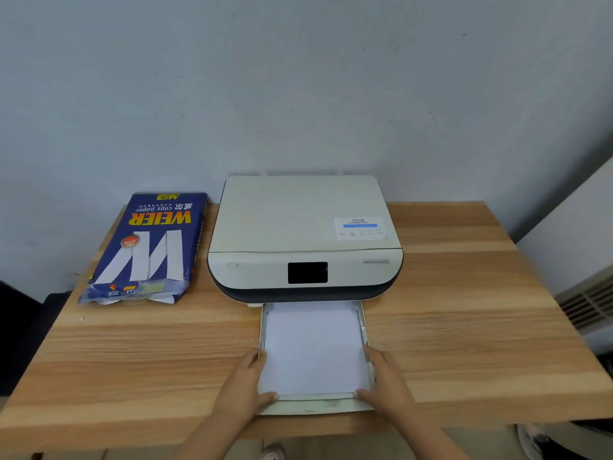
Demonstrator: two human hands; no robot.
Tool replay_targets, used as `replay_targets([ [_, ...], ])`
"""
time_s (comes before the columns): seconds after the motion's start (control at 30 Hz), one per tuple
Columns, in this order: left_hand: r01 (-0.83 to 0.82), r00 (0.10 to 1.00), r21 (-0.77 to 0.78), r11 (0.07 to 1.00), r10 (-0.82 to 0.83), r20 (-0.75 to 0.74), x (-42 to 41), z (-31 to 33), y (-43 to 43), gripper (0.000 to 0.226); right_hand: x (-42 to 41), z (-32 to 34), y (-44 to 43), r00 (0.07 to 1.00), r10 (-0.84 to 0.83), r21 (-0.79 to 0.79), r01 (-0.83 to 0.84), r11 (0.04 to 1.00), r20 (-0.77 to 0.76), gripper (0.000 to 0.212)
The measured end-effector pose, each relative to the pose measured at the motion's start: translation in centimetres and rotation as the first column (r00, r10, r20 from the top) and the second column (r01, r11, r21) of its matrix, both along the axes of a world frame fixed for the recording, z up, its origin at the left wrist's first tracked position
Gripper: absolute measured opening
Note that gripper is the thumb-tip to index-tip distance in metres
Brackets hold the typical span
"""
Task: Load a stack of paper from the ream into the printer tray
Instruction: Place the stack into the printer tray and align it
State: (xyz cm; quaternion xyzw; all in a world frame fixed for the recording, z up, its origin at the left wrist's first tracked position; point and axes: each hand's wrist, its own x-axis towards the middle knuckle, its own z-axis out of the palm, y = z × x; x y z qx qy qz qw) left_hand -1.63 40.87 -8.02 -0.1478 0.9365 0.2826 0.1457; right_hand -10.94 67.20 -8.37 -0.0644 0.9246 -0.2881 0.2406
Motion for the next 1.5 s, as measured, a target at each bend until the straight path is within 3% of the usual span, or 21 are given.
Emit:
replay_targets([
  [0.13,-0.002,1.000,-0.007,1.000,0.002,0.005,0.24,0.08,0.10,0.092,0.06,-0.10,0.09,1.000,0.002,0.020,-0.002,1.000,0.017,0.100],
  [1.5,-0.019,1.000,0.028,0.999,0.019,-0.011,0.49,-0.41,0.01,0.079,0.02,0.04,0.29,1.000,-0.026,0.010,0.026,1.000,0.013,0.099],
])
